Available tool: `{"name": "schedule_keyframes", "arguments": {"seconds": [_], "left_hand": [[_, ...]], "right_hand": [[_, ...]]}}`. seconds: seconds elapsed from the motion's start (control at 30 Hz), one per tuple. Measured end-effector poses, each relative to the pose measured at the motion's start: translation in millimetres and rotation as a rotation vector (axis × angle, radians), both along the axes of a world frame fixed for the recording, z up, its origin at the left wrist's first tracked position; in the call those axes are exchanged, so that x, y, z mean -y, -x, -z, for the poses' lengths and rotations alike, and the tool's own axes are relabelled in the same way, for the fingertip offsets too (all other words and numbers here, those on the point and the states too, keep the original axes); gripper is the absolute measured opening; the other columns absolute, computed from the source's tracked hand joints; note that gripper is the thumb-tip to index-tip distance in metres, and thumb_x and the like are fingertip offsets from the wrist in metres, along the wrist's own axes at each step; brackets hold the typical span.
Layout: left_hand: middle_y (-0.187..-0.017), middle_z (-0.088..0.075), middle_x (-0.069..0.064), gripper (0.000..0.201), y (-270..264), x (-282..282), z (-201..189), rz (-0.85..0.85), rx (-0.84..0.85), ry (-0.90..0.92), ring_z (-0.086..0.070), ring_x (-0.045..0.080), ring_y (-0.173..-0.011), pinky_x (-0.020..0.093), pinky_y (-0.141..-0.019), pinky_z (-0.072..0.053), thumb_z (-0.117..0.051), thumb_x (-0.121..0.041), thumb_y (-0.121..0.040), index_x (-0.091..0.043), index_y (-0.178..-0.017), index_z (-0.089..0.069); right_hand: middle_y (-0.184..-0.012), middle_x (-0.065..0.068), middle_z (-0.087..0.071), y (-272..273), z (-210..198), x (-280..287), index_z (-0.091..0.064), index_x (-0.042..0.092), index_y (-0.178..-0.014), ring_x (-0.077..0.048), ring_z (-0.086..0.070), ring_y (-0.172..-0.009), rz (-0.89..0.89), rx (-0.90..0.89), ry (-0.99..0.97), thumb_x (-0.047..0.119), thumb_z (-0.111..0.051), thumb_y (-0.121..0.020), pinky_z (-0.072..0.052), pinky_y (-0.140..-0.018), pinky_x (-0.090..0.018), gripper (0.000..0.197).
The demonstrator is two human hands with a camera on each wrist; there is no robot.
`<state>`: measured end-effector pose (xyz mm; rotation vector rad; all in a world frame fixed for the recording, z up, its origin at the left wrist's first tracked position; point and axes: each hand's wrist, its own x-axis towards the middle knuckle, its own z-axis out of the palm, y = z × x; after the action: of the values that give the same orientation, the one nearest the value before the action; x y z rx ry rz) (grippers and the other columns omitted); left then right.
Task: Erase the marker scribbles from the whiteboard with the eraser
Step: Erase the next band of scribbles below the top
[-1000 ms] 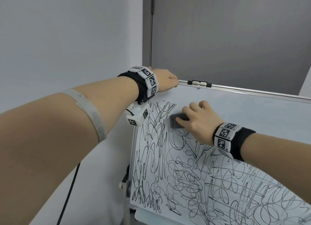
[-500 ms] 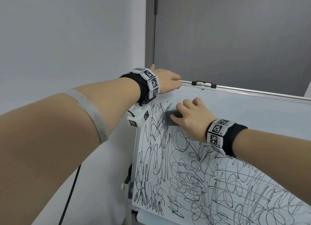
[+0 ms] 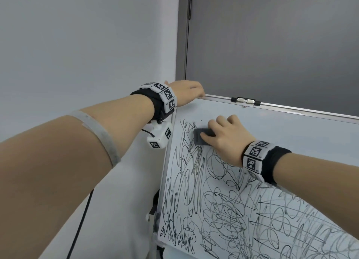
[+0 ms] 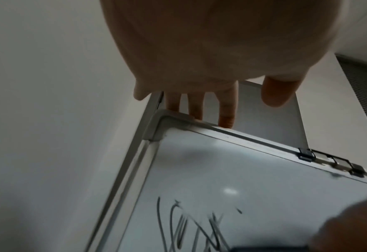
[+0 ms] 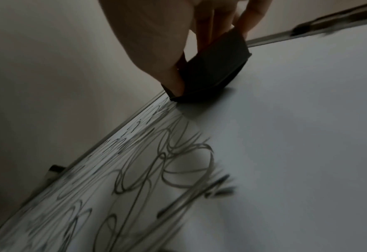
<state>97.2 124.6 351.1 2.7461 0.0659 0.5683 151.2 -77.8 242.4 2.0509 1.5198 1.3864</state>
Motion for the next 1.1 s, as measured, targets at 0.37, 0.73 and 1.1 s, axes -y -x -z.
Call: {"name": "schedule_keyframes", "arguments": {"seconds": [0.37, 0.73, 1.1], "left_hand": [[-0.121, -0.065, -0.011, 0.041, -2, -9, 3, 0.165, 0.005, 0.122, -0.054, 0.010, -0.117, 0.028, -0.105, -0.038, -0.044, -0.040, -0.086, -0.023, -0.112, -0.071], [-0.119, -0.067, -0.011, 0.053, 0, -4, 0, 0.169, 0.016, 0.179, -0.056, 0.010, -0.117, 0.034, -0.109, -0.039, -0.044, -0.045, -0.072, -0.021, -0.109, -0.073], [-0.125, -0.064, -0.008, 0.041, 6, -3, -6, 0.130, -0.024, 0.201, -0.055, 0.003, -0.093, 0.018, -0.070, -0.040, -0.047, -0.039, -0.084, -0.024, -0.112, -0.072]], "right_hand": [[-0.094, -0.014, -0.050, 4, -8, -31, -0.066, 0.012, -0.116, -0.031, -0.044, -0.084, -0.005, -0.048, -0.111, 0.012, -0.072, -0.069, -0.035, -0.070, -0.041, 0.047], [-0.091, -0.014, -0.048, 9, -15, -53, -0.065, 0.012, -0.112, -0.031, -0.044, -0.083, 0.035, -0.038, -0.129, 0.010, -0.070, -0.066, -0.032, -0.070, -0.041, 0.046], [-0.089, -0.013, -0.049, 20, -10, -76, -0.067, 0.015, -0.100, -0.028, -0.042, -0.083, 0.106, 0.004, 0.071, 0.017, -0.072, -0.061, -0.027, -0.066, -0.038, 0.039]]}}
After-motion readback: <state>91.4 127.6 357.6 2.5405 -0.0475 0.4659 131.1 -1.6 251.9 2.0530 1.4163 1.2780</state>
